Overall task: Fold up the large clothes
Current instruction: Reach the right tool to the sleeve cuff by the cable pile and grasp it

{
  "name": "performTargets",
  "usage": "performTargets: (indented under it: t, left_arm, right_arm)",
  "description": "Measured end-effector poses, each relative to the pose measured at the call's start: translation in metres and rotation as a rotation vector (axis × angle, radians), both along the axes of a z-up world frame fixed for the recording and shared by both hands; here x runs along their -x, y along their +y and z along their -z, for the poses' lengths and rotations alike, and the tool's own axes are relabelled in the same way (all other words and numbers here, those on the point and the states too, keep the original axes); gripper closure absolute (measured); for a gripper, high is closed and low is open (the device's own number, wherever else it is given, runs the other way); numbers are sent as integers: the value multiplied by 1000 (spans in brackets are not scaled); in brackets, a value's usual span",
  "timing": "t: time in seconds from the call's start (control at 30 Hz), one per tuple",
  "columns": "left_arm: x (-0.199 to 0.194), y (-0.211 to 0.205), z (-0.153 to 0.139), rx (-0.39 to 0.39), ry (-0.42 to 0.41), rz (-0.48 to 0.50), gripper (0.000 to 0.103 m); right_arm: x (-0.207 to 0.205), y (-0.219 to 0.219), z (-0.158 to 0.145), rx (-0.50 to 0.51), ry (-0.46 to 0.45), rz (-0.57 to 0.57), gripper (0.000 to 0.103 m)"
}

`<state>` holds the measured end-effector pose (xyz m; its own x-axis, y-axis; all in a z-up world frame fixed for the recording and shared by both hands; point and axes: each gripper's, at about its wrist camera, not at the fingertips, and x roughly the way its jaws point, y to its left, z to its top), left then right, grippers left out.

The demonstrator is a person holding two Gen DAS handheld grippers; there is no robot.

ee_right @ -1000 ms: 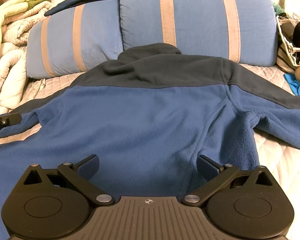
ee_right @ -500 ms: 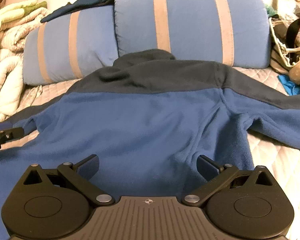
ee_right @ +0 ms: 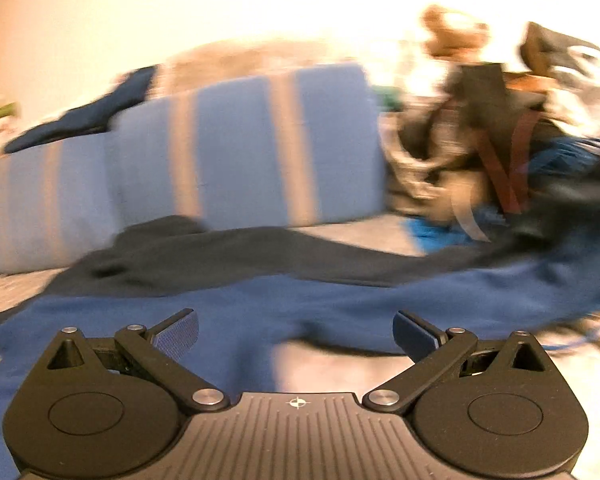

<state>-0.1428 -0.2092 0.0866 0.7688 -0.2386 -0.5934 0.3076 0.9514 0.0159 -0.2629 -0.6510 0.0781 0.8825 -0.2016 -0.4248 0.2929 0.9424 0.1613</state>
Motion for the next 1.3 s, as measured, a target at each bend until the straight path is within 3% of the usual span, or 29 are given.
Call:
performTargets:
  t: [0.23, 0.33, 0.4, 0.53, 0.67, 0.83, 0.97, 1.03, 1.07, 1.17, 1.3]
  left_arm:
    - [-2, 3, 0, 29, 14, -1, 29]
    - [-3, 2, 1, 31, 18, 0, 29]
    - [-3, 3, 1, 31, 21, 1, 29]
    - [-4, 3, 1, 32, 25, -1, 29]
    - [-4, 2, 1, 32, 23, -3, 29]
    - [-5, 2, 2, 32, 28, -7, 29]
    - [-5, 1, 1, 28, 31, -9, 29]
    - [-6, 0, 1, 22, 31, -9, 29]
    - [-5, 0, 1, 19, 30, -9, 29]
    - [-4, 0, 1, 14, 27, -12, 29]
    - [-4, -1, 2, 10, 26, -12, 29]
  right_arm:
    - [50, -99, 10, 63, -6, 299, 12]
    - [71, -138, 11, 92, -20, 410, 21]
    - [82, -166, 11, 109, -22, 478, 33]
    - [93, -217, 7, 114, -5, 555, 47]
    - [95, -249, 2, 89, -19, 578, 48]
    - [84, -284, -2, 18, -18, 539, 56]
    - [71, -295, 0, -29, -19, 519, 57]
    - [67, -299, -1, -53, -31, 531, 66]
    - [68, -299, -1, -63, -38, 533, 85]
    - [64, -293, -8, -60, -32, 538, 89]
    - [57, -270, -29, -5, -25, 462, 91]
